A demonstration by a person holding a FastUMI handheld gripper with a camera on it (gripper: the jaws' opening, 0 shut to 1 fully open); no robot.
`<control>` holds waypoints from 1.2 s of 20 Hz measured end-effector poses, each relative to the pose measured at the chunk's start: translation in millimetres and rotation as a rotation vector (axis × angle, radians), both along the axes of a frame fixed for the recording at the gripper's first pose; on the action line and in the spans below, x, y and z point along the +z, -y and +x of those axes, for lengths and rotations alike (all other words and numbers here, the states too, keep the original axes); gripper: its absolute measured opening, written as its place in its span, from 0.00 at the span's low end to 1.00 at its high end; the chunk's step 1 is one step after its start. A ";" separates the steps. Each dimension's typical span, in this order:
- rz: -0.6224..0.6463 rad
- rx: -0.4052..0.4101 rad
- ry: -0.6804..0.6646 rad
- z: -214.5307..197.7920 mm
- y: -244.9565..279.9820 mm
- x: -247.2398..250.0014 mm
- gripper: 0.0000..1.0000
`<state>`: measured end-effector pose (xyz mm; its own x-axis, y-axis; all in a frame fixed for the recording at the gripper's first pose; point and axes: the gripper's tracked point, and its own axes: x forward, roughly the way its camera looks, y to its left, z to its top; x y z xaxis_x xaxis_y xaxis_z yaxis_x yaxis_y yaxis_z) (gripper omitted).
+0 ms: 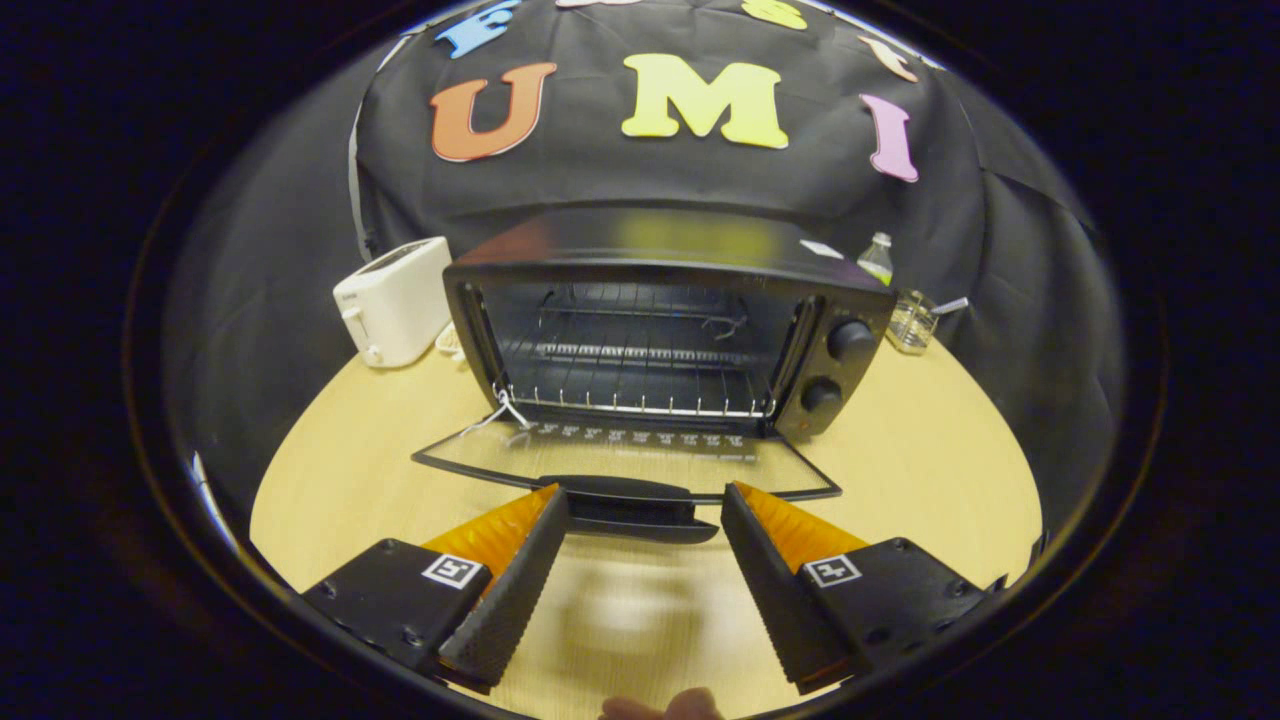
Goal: Open the toaster oven, put the food inside, and close the toaster oven door.
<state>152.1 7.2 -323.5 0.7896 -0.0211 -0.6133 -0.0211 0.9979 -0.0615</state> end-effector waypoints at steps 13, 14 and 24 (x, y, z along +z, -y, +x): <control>0.090 0.122 -0.053 -50.3 -20.4 38.1 1.00; 0.108 0.152 -0.052 -58.1 -26.7 49.2 1.00; 0.265 0.329 -0.279 -130.3 -92.7 39.1 1.00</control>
